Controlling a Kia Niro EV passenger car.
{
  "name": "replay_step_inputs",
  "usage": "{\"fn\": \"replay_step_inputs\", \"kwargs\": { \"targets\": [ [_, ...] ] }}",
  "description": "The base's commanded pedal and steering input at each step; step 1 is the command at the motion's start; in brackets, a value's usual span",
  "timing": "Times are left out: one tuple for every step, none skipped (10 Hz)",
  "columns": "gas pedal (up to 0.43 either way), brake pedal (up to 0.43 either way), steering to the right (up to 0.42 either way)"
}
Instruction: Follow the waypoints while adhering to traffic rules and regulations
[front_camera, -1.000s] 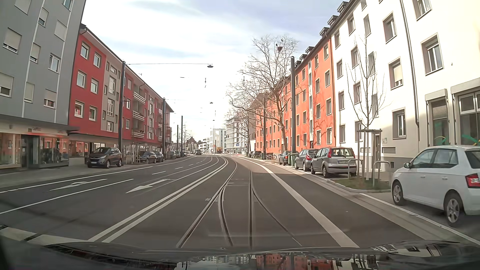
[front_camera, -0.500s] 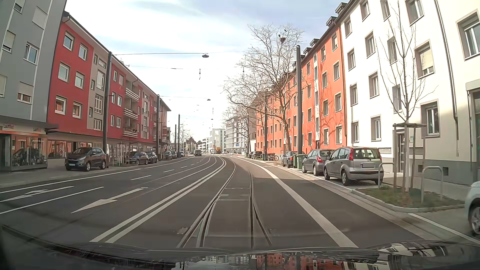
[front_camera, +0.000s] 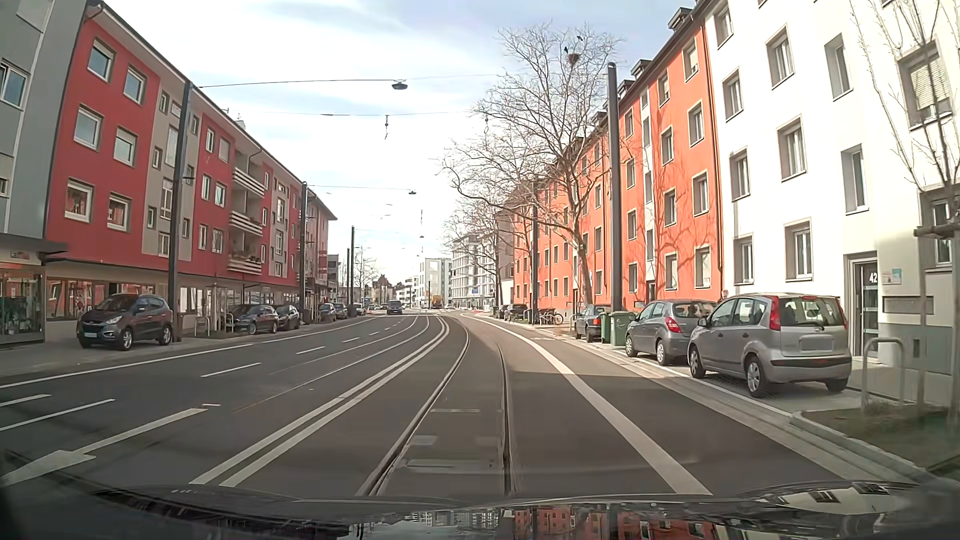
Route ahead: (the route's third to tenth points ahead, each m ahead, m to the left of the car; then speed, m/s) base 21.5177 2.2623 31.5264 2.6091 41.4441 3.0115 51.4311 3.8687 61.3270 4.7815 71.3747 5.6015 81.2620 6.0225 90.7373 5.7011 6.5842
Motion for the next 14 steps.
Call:
{"fn": "replay_step_inputs", "kwargs": {
  "targets": [
    [0.079,0.0,0.0],
    [0.079,0.0,0.0],
    [0.079,0.0,0.0],
    [0.079,0.0,0.0],
    [0.079,0.0,-0.001],
    [0.079,0.0,-0.001],
    [0.079,0.0,-0.002],
    [0.079,0.0,-0.002],
    [0.079,0.0,-0.003],
    [0.079,0.0,-0.002],
    [0.079,0.0,-0.003],
    [0.079,0.0,-0.003],
    [0.079,0.0,-0.003],
    [0.079,0.0,-0.003]
  ]
}}
